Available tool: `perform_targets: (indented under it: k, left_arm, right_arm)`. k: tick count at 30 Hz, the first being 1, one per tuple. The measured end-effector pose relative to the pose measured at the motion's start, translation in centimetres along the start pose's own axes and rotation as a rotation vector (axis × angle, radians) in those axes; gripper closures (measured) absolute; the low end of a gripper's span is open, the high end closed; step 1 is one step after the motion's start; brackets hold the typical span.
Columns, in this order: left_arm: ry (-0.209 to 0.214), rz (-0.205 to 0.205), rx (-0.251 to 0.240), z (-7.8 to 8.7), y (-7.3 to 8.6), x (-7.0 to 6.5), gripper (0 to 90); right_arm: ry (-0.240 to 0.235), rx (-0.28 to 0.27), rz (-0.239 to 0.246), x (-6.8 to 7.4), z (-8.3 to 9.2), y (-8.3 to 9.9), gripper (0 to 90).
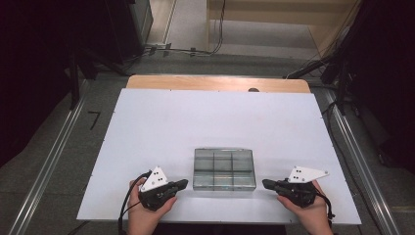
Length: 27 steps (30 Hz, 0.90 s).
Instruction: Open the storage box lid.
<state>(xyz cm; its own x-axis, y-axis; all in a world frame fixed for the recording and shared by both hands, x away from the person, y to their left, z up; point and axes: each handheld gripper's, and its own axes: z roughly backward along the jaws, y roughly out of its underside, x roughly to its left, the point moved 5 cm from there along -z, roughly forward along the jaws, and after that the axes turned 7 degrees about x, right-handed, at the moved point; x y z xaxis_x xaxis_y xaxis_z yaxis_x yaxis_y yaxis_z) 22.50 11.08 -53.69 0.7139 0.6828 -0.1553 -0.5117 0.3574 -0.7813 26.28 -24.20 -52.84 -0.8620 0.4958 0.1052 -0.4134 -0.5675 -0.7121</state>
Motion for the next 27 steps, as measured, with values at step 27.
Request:
perform_targets:
  k: [27]
  left_arm:
    - [0.057, -0.031, 0.01, -0.7, -0.1, -0.3, 90.0]
  right_arm:
    - [-0.056, -0.016, 0.057, 1.2, -0.8, -0.6, 88.1]
